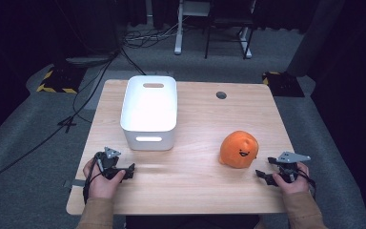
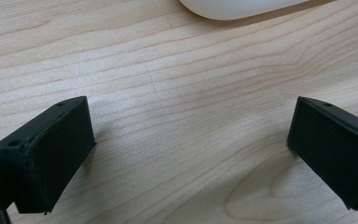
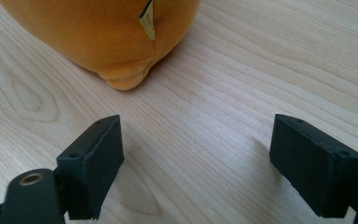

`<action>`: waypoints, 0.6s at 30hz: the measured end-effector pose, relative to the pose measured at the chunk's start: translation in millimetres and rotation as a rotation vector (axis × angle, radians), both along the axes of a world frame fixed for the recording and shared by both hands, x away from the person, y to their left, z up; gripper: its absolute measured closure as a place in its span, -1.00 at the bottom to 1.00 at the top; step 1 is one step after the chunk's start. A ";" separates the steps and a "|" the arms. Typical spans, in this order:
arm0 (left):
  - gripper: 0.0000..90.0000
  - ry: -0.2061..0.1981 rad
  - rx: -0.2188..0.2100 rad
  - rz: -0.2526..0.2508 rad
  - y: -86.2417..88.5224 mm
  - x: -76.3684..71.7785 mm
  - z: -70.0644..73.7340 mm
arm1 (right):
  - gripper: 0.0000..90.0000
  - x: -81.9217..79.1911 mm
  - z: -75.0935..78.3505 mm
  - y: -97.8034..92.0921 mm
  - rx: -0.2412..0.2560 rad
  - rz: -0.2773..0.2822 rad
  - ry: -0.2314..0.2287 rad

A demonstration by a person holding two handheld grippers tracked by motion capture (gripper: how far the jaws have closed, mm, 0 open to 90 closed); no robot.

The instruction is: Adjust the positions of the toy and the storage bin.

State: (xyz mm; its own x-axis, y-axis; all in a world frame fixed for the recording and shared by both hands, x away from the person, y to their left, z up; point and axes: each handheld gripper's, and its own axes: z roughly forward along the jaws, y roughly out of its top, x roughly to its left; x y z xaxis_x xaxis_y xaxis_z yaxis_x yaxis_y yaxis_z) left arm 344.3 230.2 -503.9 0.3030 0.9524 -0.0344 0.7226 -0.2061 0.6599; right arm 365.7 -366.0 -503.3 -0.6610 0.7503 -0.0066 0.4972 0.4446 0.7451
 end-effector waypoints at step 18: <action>-0.62 -0.035 -0.030 -0.065 4.0 -2.1 36.6 | -0.61 0.2 0.2 -0.4 -0.002 0.003 0.004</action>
